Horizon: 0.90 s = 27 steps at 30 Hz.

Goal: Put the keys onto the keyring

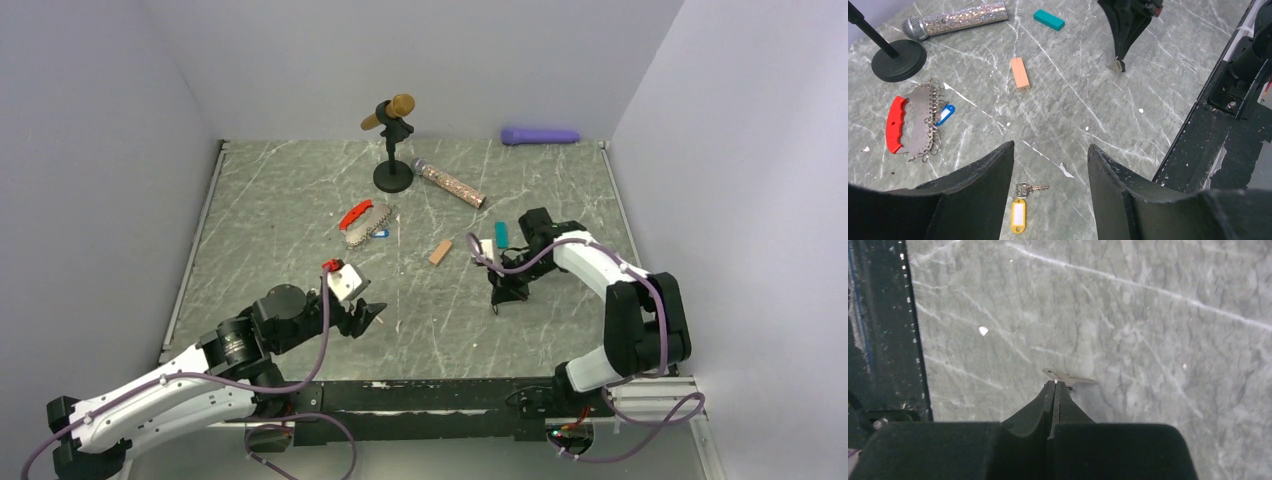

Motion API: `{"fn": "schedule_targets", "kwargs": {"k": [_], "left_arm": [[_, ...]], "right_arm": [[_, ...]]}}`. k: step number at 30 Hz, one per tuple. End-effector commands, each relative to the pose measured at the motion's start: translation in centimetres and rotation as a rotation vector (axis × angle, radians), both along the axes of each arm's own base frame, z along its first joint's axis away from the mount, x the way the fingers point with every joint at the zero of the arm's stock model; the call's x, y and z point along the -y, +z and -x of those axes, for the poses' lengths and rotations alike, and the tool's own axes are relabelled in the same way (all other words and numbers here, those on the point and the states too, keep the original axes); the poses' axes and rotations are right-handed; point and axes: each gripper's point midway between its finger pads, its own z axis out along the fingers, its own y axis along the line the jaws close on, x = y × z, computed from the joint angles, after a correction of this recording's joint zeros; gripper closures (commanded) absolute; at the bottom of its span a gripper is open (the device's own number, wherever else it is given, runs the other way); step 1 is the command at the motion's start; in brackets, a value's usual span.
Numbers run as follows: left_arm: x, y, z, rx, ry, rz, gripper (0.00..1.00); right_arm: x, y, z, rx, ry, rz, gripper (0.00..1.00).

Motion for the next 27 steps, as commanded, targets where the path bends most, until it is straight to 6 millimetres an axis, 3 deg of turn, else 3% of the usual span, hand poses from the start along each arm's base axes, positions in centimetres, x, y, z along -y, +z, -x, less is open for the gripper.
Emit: {"fn": "schedule_targets", "kwargs": {"k": [1,9,18,27], "left_arm": [[-0.8,0.5,-0.4,0.024,0.037,0.015,0.39],[-1.9,0.4,-0.4,0.047,0.063,0.028,0.38],[-2.2,0.6,-0.3,0.055,0.067,0.042,0.37],[-1.9,0.3,-0.4,0.049,0.063,0.033,0.38]], "right_arm": [[-2.4,0.6,-3.1,0.084,-0.014,0.014,1.00],[-5.7,-0.9,-4.3,0.066,-0.009,0.044,1.00],[-7.4,-1.4,-5.3,0.055,-0.017,0.049,1.00],[-7.9,-2.4,-5.7,0.060,-0.046,0.056,1.00]]}}
